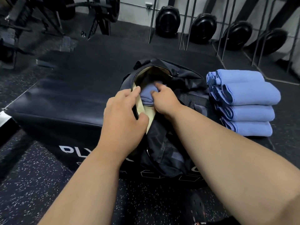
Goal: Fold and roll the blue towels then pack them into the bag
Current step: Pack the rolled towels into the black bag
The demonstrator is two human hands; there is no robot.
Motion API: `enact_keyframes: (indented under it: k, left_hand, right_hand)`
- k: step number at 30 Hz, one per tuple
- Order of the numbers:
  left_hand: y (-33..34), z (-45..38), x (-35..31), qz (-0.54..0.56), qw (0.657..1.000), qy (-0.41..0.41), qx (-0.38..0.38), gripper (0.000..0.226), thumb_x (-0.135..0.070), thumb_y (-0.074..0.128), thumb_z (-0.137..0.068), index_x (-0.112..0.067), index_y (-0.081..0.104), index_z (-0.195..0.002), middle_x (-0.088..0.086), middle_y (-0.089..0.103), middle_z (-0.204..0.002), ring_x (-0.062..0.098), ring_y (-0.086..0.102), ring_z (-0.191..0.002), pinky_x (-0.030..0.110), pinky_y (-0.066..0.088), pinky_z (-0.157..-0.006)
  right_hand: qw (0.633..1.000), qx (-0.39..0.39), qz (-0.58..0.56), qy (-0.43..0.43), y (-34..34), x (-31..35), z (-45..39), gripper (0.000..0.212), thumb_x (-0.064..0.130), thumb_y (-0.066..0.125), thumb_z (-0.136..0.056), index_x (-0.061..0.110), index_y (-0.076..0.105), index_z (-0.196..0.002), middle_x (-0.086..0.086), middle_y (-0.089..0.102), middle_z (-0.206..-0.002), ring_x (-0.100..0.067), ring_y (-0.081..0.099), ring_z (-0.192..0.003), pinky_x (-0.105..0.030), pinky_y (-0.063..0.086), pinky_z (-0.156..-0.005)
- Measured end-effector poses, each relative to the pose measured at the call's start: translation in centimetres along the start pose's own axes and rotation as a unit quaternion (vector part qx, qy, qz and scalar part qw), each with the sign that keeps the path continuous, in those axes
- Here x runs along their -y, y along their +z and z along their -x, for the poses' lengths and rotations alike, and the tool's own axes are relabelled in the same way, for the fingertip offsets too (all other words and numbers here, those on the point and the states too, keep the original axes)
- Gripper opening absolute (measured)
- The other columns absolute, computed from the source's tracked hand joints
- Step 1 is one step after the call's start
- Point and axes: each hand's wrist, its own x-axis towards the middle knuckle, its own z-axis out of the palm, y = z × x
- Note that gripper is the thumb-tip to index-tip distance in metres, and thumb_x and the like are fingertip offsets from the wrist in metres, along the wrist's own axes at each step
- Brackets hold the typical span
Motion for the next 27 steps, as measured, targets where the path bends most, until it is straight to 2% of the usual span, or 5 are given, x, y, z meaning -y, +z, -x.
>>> enact_keyframes:
  k: [5, 11, 14, 22, 27]
  left_hand:
    - [-0.4, 0.1, 0.3, -0.004, 1.000, -0.013, 0.012, 0.067, -0.029, 0.067, -0.093, -0.028, 0.047, -0.157, -0.014, 0.049, -0.145, 0.017, 0.043, -0.131, 0.045, 0.038, -0.116]
    - [-0.2, 0.5, 0.0, -0.030, 0.999, 0.010, 0.013, 0.061, -0.033, 0.071, -0.090, -0.033, 0.056, -0.149, -0.013, 0.051, -0.136, 0.018, 0.047, -0.125, 0.046, 0.043, -0.112]
    - [0.0, 0.7, -0.6, -0.035, 0.999, 0.023, 0.001, 0.056, -0.032, 0.073, -0.088, -0.036, 0.061, -0.143, -0.016, 0.047, -0.126, 0.016, 0.046, -0.118, 0.044, 0.043, -0.110]
    - [1.6, 1.9, -3.4, -0.057, 0.997, 0.058, -0.013, 0.048, -0.030, 0.072, -0.087, -0.034, 0.067, -0.134, -0.017, 0.047, -0.118, 0.020, 0.049, -0.116, 0.033, 0.040, -0.102]
    - [3.8, 2.8, -5.2, -0.074, 0.993, 0.091, 0.021, 0.047, -0.032, 0.074, -0.087, -0.032, 0.067, -0.133, -0.009, 0.055, -0.122, 0.025, 0.053, -0.116, 0.041, 0.044, -0.104]
  right_hand:
    - [1.000, -0.015, -0.018, 0.004, 0.6, -0.4, -1.4, 0.059, 0.030, 0.045, -0.087, 0.020, 0.057, -0.144, -0.018, 0.067, -0.133, -0.043, 0.066, -0.119, -0.056, 0.058, -0.099]
    - [0.998, -0.008, 0.060, 0.022, -1.2, 2.1, 2.7, 0.064, 0.037, 0.050, -0.089, 0.030, 0.048, -0.153, -0.010, 0.058, -0.148, -0.030, 0.058, -0.130, -0.039, 0.049, -0.107]
    - [0.997, -0.057, 0.043, -0.010, -3.3, 0.8, 5.4, 0.053, 0.036, 0.055, -0.095, 0.032, 0.055, -0.148, 0.000, 0.059, -0.145, -0.016, 0.060, -0.117, -0.033, 0.047, -0.097]
    - [0.973, -0.230, -0.023, -0.027, -11.3, -5.8, 13.0, 0.018, 0.024, 0.060, -0.095, 0.037, 0.069, -0.105, 0.011, 0.065, -0.075, -0.005, 0.061, -0.075, -0.023, 0.046, -0.072]
    - [0.951, -0.307, 0.019, -0.035, -16.2, -9.5, 14.0, 0.024, 0.023, 0.060, -0.095, 0.034, 0.067, -0.115, 0.010, 0.059, -0.111, -0.012, 0.060, -0.097, -0.031, 0.048, -0.089]
